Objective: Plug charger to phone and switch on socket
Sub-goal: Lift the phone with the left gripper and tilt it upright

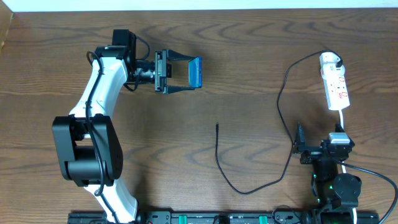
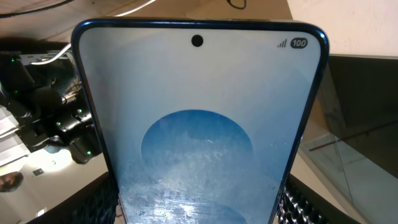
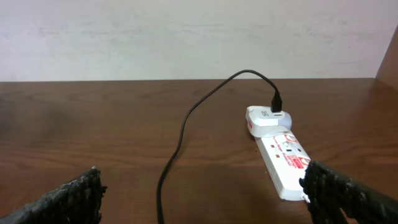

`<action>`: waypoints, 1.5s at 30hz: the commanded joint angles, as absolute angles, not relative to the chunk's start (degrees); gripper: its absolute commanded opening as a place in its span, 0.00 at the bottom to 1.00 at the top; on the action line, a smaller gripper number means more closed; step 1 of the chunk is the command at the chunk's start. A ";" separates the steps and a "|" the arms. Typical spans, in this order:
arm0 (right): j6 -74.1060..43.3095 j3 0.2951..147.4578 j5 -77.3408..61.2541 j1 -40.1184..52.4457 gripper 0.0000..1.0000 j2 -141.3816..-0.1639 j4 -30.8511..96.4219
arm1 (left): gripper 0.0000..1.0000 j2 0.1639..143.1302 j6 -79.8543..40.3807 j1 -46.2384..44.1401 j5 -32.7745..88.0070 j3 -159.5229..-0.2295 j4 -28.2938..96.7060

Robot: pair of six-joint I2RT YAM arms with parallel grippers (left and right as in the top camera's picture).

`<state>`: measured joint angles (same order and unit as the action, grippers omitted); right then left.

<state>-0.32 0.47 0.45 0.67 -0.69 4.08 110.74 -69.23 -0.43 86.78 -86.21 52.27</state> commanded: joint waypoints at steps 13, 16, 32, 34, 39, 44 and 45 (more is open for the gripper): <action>0.49 0.32 0.49 1.17 0.99 -0.32 4.32 | 0.07 108.55 -69.49 -0.19 90.11 -87.61 52.40; 0.49 0.32 0.49 1.17 0.99 -0.32 4.32 | 0.07 108.55 -69.41 -0.19 90.11 -87.61 52.18; 0.49 0.32 0.49 1.17 0.99 -0.32 4.29 | 0.08 108.55 -65.58 -0.19 90.11 -87.61 50.89; 0.49 0.32 0.49 1.17 0.99 -0.32 4.32 | 0.08 108.55 -65.36 -0.19 90.11 -87.61 49.10; 0.49 0.32 0.49 1.17 0.99 -0.32 4.32 | 0.08 108.55 -64.07 -0.19 90.11 -87.61 45.30; 0.49 0.32 0.47 1.17 0.99 -0.32 4.32 | 0.07 108.55 -63.79 -0.19 89.95 -87.61 44.36; 0.49 0.32 0.49 1.17 0.99 -0.32 4.29 | 0.07 108.55 -63.42 -0.19 89.97 -87.61 43.40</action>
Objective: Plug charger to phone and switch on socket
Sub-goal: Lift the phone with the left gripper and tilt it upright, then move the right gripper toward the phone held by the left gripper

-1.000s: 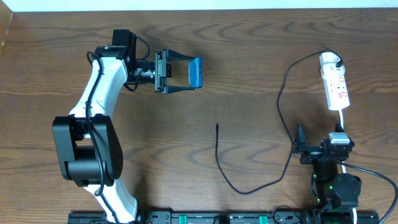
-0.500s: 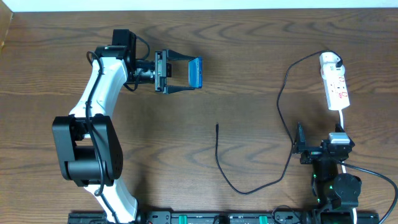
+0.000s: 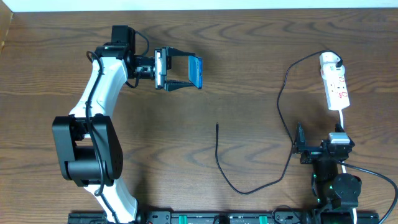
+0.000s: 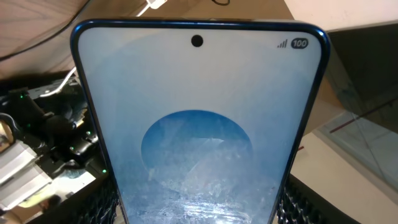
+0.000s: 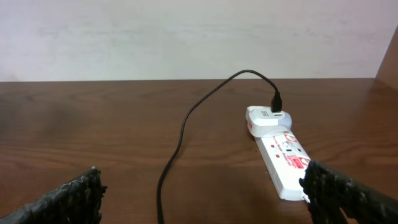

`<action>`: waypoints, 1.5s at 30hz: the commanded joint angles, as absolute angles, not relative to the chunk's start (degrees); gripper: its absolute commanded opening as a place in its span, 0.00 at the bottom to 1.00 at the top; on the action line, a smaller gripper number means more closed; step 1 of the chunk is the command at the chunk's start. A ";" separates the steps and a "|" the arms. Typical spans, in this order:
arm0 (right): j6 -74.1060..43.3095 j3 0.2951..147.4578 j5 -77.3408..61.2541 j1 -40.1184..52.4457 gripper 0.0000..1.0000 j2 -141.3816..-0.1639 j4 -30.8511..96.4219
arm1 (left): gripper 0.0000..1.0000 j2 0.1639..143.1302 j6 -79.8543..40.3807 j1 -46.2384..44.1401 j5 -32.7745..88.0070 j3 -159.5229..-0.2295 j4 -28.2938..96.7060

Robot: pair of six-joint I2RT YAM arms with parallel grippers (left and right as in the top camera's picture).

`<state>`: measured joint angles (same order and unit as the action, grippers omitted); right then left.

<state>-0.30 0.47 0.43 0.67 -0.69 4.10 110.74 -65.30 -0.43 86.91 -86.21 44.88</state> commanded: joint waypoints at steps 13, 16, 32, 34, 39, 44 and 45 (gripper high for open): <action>0.49 0.32 1.48 1.17 0.99 -0.38 1.15 | 0.08 108.55 -62.15 -0.19 89.93 -87.61 29.61; 0.30 0.32 1.43 1.17 0.99 -0.38 -2.50 | 0.07 108.55 -62.17 -0.19 87.83 -87.61 28.14; -4.23 5.98 0.86 1.17 0.99 -6.92 -7.51 | 0.08 108.55 -62.22 -0.21 74.70 -87.61 26.15; -4.19 9.69 0.25 1.17 0.99 -11.51 -7.51 | 0.07 108.55 -62.30 -0.21 74.72 -87.61 25.54; -3.99 19.03 -2.79 1.17 0.99 -23.97 -7.51 | 0.07 108.55 -64.40 -0.21 74.72 -87.61 24.58; -4.03 30.24 -9.72 1.17 0.99 -38.09 -6.74 | 0.08 108.55 -65.04 -0.21 74.70 -87.61 23.59; -4.05 32.32 -10.87 1.17 0.99 -40.36 -6.24 | 0.07 108.55 -65.01 -0.21 74.70 -87.61 23.59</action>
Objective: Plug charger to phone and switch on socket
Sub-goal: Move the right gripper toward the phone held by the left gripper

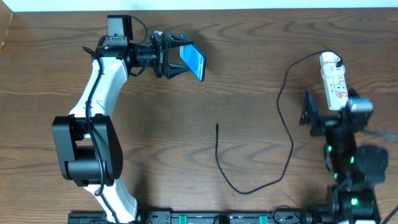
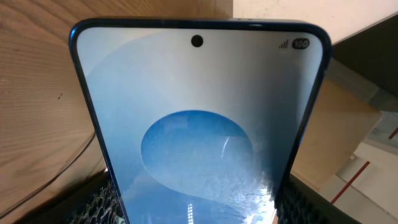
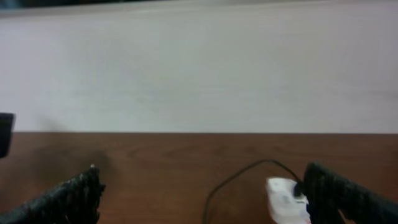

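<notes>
My left gripper [image 1: 179, 55] is shut on a blue phone [image 1: 194, 62] held tilted above the far left of the table; its lit screen [image 2: 196, 124] fills the left wrist view. The white power strip [image 1: 334, 84] lies at the far right with a white charger [image 3: 285, 198] plugged into its far end. The black cable [image 1: 283, 118] loops across the table to its free plug [image 1: 217, 126] at the middle. My right gripper [image 3: 202, 202] is open and empty, raised just short of the strip's near end.
The brown wooden table [image 1: 155, 155] carries only the cable and the strip. A pale wall [image 3: 199, 68] stands beyond the table's far edge. A black rail [image 1: 205, 218] runs along the near edge between the arm bases.
My left gripper has turned and shifted toward the far edge, tilting the phone. My right arm has left the near right edge and now stands raised close to the power strip, still open.
At first my left gripper held the phone above the far left while my right gripper rested open at the near right edge. Then the phone was slightly turned and the right arm unmoved. Now the phone is tilted further and the right gripper is by the strip.
</notes>
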`<action>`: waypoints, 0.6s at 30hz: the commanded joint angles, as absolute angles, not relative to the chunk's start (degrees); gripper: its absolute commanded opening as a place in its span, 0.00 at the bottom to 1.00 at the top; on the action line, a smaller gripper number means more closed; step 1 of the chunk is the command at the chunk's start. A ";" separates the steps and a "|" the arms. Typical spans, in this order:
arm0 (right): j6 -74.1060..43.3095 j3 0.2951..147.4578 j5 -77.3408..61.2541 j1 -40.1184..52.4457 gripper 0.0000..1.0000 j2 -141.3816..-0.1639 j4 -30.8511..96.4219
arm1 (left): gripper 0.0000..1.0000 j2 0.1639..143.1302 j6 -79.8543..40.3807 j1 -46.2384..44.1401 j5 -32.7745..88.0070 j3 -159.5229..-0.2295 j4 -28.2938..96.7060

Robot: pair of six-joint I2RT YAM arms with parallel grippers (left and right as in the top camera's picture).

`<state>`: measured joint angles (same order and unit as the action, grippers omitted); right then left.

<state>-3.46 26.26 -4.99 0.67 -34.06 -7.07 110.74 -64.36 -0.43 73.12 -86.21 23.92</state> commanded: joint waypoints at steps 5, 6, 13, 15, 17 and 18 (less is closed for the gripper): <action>-4.27 45.28 -22.92 1.17 0.99 -52.23 0.03 | 0.07 108.55 -65.01 -0.21 74.67 -87.61 23.57; -4.27 47.20 -25.82 1.17 0.99 -54.11 0.86 | 0.08 108.55 -65.01 -0.21 74.67 -87.61 23.51; -4.36 51.33 -40.80 1.19 0.99 -62.46 -2.48 | 0.07 108.55 -65.04 -0.21 73.87 -87.61 23.40; -7.70 51.33 -41.06 1.43 0.99 -64.05 -4.89 | 0.07 108.55 -65.04 -0.21 73.82 -87.61 23.40; -11.81 51.33 -41.06 1.91 0.99 -65.71 -7.18 | 0.07 108.55 -65.04 -0.21 73.25 -87.61 23.40; -13.50 51.33 -41.04 2.28 0.99 -66.48 -7.99 | 0.07 108.55 -65.04 -0.21 72.47 -87.61 23.40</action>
<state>-7.09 50.52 -37.76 1.13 -64.77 -6.48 110.74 -64.69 -0.43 72.62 -86.21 23.73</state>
